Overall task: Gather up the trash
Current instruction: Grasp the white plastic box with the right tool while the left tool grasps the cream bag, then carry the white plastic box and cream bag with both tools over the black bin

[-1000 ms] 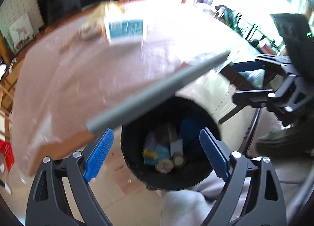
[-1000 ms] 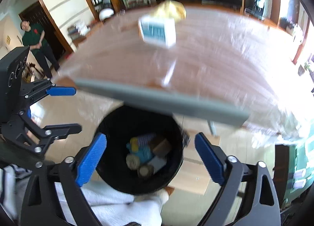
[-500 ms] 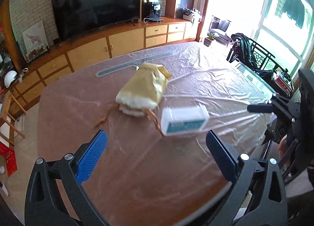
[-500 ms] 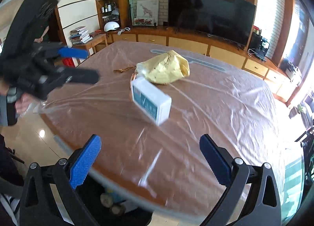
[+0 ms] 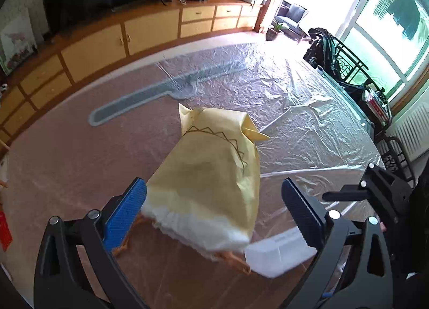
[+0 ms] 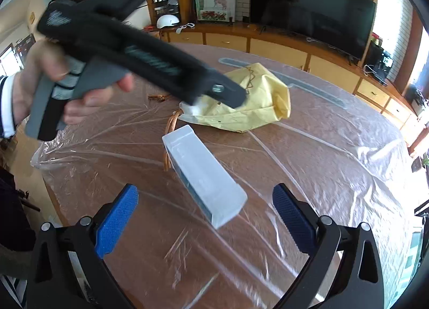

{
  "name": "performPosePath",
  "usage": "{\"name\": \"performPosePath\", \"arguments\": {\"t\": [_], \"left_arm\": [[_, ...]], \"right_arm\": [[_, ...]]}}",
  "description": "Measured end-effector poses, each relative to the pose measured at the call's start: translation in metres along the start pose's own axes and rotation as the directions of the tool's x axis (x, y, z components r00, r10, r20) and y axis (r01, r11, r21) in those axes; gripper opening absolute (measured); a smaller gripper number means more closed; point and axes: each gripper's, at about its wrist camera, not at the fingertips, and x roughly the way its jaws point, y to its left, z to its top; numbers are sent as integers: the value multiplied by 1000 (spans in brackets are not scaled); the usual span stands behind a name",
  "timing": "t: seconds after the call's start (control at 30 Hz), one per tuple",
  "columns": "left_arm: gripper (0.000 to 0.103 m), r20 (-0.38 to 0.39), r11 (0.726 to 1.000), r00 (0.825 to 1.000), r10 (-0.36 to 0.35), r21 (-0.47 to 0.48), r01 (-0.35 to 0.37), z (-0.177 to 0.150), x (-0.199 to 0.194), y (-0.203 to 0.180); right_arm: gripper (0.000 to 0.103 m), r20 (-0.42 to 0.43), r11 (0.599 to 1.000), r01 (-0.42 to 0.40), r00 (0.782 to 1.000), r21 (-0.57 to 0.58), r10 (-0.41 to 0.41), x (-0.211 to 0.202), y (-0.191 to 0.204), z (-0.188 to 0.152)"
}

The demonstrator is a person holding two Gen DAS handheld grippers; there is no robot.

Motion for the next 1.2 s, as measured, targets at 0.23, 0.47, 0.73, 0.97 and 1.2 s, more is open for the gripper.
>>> {"name": "performPosePath", "arguments": {"t": [0.23, 0.47, 0.73, 0.97, 1.2], "left_arm": [[101, -54, 999, 998, -29, 45, 31, 11, 27, 4], [101, -57, 993, 998, 38, 116, -31, 22, 37, 4], [99, -59, 975, 990, 130, 190, -117, 22, 52, -3], [74, -48, 968, 991, 125, 227, -111, 16, 52, -8], [55, -13, 975, 991, 132, 184, -128, 14, 39, -8]], "right_arm": [[99, -27, 998, -56, 998, -22, 55, 21, -2, 9], [98, -36, 995, -97, 995, -24, 96, 29, 2, 16], [75, -61, 993, -110, 992, -35, 108, 35, 8, 13], [39, -79, 990, -140, 987, -2, 139, 41, 5, 10], [26, -66, 984, -168, 983, 66, 172, 32, -8, 7]]}}
